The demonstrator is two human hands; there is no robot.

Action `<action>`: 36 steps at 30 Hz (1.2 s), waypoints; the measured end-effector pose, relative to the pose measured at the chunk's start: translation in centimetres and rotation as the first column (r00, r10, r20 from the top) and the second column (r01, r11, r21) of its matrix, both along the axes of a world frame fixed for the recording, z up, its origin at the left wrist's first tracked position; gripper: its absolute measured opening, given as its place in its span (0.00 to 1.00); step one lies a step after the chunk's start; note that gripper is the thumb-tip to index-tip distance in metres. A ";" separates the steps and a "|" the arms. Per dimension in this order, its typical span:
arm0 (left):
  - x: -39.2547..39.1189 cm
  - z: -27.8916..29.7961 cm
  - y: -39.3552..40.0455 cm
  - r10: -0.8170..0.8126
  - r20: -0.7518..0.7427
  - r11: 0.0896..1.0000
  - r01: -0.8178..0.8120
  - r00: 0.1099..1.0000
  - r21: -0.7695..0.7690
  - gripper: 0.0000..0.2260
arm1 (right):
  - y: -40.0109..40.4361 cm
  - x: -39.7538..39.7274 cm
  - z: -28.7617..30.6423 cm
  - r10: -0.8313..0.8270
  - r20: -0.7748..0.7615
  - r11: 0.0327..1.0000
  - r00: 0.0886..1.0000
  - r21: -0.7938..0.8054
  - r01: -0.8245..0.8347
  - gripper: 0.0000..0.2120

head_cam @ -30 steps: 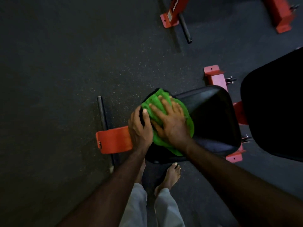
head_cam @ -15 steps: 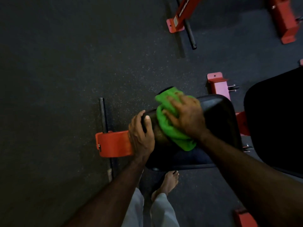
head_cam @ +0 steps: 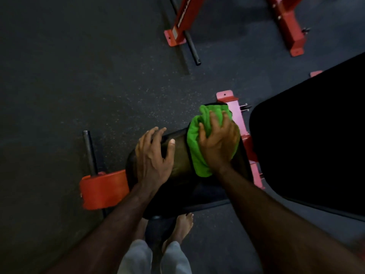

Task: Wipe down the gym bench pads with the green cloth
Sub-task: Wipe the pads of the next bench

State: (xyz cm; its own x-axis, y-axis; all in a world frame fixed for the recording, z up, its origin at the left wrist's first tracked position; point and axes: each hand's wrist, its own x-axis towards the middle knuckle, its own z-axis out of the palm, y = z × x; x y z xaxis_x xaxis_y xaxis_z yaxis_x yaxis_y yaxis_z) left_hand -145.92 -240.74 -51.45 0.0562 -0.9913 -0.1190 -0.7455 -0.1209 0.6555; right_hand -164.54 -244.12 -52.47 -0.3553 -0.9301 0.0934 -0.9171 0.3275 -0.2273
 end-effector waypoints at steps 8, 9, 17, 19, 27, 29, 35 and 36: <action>-3.4 -0.4 -0.8 -0.132 0.044 0.990 0.130 0.990 0.049 0.23 | 0.8 -4.5 -0.2 0.012 -0.001 1.000 1.000 0.009 -0.012 0.27; -3.8 -0.5 -0.8 -0.139 0.058 0.990 0.137 0.989 0.044 0.23 | 0.9 -3.9 -0.3 -0.144 0.024 0.990 0.989 0.013 0.144 0.27; -3.8 -0.5 -0.5 -0.133 0.110 0.991 0.130 0.985 0.029 0.21 | 2.5 -6.0 -0.7 0.102 0.022 0.993 0.995 0.056 -0.103 0.28; -3.9 -0.4 -0.5 -0.131 0.096 0.991 0.127 0.987 0.047 0.23 | 3.4 -4.7 -0.6 -0.171 0.051 0.984 0.984 0.065 0.167 0.29; -6.5 0.7 1.2 -0.274 0.037 0.962 0.273 0.961 0.012 0.25 | 11.2 -3.0 0.1 -0.216 -0.001 0.965 0.976 0.152 0.214 0.30; -7.0 0.3 1.9 -0.295 0.024 0.956 0.294 0.955 0.018 0.25 | 10.4 -3.7 0.1 -0.128 0.012 0.983 0.992 0.134 0.126 0.29; -6.1 -0.1 2.8 -0.400 0.048 0.916 0.400 0.915 0.000 0.26 | 10.5 -5.6 -0.6 -0.251 0.111 0.967 0.962 0.072 0.244 0.31; -5.5 -0.2 3.0 -0.413 0.052 0.910 0.414 0.909 0.003 0.26 | 11.5 -4.5 -0.7 -0.317 0.095 0.947 0.944 0.088 0.310 0.31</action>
State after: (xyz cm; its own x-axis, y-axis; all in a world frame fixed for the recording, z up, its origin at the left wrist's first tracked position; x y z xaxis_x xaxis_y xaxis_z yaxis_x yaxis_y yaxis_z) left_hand -151.46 -237.75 -51.66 -0.3531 -0.9280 -0.1192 -0.7597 0.2100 0.6154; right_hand -169.08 -232.63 -53.20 -0.6341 -0.7729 -0.0225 -0.7373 0.6132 -0.2835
